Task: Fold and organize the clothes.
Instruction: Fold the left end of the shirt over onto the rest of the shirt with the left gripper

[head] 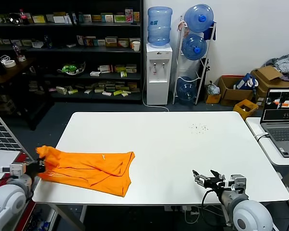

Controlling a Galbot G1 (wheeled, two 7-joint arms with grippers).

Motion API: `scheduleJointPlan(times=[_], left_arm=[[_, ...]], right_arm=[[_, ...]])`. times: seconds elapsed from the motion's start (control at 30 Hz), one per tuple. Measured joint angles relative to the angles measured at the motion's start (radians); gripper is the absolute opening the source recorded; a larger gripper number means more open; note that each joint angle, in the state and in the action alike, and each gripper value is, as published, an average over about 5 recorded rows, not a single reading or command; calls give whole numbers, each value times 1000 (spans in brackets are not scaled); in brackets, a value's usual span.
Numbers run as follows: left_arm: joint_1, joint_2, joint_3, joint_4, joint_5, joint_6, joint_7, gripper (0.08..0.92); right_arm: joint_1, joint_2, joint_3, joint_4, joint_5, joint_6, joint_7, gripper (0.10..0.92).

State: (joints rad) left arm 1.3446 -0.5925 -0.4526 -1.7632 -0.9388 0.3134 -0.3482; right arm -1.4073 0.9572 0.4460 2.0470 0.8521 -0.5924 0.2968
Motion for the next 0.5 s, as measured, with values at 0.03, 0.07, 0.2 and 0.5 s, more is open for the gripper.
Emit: scheduleJointPlan(times=[0.03,0.07,0.2,0.5], left_arm=[[1,-13,10,-28,-9,7,-7,128],[-1,-27,21,-57,-19,14,-14,128],[-20,-90,82,-152,-49,40,-45,128],[-92,-217,233,-254,-67,82,-108,128]], right_arm=[[-3,2,2,1,-2,-1,1,823],[-6,4,3,3,-5,-1,1,823],[-22,15,12,7,-15,-1,3,823],[-38,34,14,9,-27,-3,10,823]])
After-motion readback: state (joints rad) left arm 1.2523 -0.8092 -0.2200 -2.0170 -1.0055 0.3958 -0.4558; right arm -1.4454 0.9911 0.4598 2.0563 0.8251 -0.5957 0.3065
